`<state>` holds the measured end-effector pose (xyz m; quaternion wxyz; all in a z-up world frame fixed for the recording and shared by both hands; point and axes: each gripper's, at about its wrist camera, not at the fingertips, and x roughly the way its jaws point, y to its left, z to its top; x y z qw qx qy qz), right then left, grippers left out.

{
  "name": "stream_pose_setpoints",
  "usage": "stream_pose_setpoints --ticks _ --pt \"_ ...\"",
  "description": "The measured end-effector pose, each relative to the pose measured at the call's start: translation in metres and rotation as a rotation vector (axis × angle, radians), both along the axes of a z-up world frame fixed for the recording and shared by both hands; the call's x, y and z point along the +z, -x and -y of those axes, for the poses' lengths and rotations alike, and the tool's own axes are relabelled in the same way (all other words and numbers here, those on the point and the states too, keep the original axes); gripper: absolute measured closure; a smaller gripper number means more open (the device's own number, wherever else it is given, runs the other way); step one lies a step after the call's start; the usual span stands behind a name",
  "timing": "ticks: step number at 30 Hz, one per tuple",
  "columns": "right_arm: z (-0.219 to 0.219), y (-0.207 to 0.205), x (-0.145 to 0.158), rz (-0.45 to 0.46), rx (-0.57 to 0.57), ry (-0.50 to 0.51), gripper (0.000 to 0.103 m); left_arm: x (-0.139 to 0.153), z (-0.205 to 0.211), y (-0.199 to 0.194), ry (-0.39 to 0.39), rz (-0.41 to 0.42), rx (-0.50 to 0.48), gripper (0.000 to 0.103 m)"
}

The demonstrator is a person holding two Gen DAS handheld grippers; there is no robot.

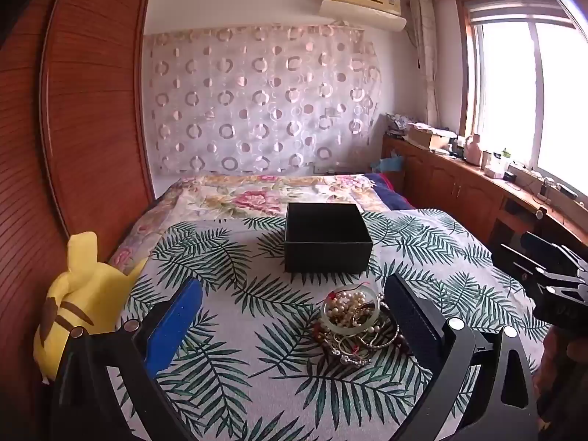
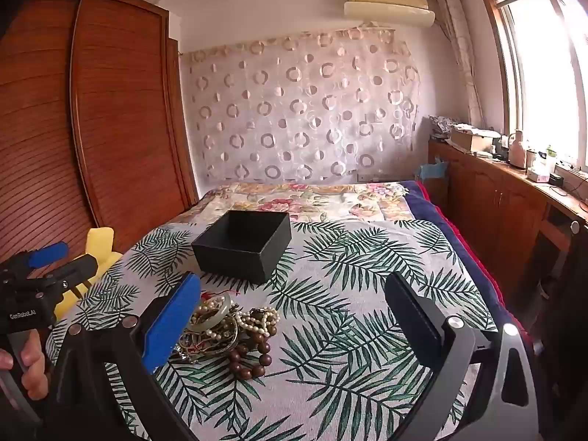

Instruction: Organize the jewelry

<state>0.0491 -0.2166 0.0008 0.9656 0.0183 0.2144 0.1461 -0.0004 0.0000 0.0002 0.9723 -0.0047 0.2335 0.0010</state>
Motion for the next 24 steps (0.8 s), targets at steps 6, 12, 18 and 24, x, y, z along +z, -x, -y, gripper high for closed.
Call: stream_pose_setpoints --ticks 6,12,18,24 --pt "-0.0001 -0.0009 -0.0007 -0.012 -0.001 0.001 0.002 -0.0009 0.0003 -0.0024 -0.004 -0.007 0.007 0.007" --pt "-0.0004 -0.0007 -0.0007 -0.011 0.003 0.0 0.002 0.0019 0.0004 -0.001 0.004 -0.001 0.004 0.007" --pt "0.0 -0.0009 -0.0011 -0.011 0.001 -0.001 0.002 0.002 -0.0044 -0.0018 0.006 0.003 0.003 0.007" --pt "-0.0004 -0.0005 -0.0003 -0.012 0.001 0.001 0.002 0.0041 -0.0006 -0.0008 0.004 0.004 0.003 0.007"
